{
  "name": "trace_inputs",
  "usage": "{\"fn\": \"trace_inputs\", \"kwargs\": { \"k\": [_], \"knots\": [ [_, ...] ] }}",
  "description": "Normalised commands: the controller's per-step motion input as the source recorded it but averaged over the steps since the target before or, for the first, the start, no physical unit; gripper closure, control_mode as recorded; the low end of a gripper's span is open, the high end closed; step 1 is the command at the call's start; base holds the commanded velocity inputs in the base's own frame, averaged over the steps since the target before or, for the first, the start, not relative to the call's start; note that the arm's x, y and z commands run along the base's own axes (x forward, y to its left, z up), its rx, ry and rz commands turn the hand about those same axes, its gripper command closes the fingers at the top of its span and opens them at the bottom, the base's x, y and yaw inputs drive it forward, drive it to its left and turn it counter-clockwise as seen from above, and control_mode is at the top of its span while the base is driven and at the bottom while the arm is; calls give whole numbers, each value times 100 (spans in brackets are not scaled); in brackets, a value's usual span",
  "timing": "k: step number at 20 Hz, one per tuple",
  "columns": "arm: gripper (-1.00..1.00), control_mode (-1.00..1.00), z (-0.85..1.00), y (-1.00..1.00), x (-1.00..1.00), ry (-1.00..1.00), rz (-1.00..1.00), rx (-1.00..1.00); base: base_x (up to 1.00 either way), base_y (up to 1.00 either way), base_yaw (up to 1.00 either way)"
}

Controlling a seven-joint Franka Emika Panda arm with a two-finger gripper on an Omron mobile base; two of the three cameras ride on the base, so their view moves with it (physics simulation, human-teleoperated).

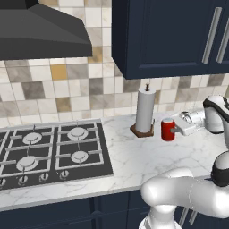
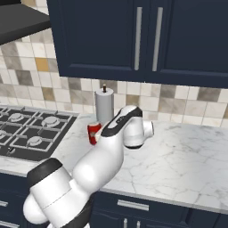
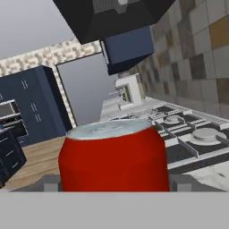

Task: Four empty soda cans are scattered around the kitchen. Gather all the cans and cluster them next to the stove for recycling.

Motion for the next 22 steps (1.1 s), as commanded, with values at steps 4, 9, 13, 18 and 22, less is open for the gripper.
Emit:
{"fn": "trace_inputs", "kwargs": {
  "k": [4,9,13,18,22],
  "knots": [
    [100,-100,-18,37,9,0,6,14,0,0,0],
    [100,-100,-11,47,7,0,4,12,0,0,0],
    [100,-100,-8,50,6,0,3,11,0,0,0],
    [100,-100,-5,32,9,0,2,7,0,0,0],
    [100,-100,-5,18,21,0,0,0,0,0,0]
  ]
}}
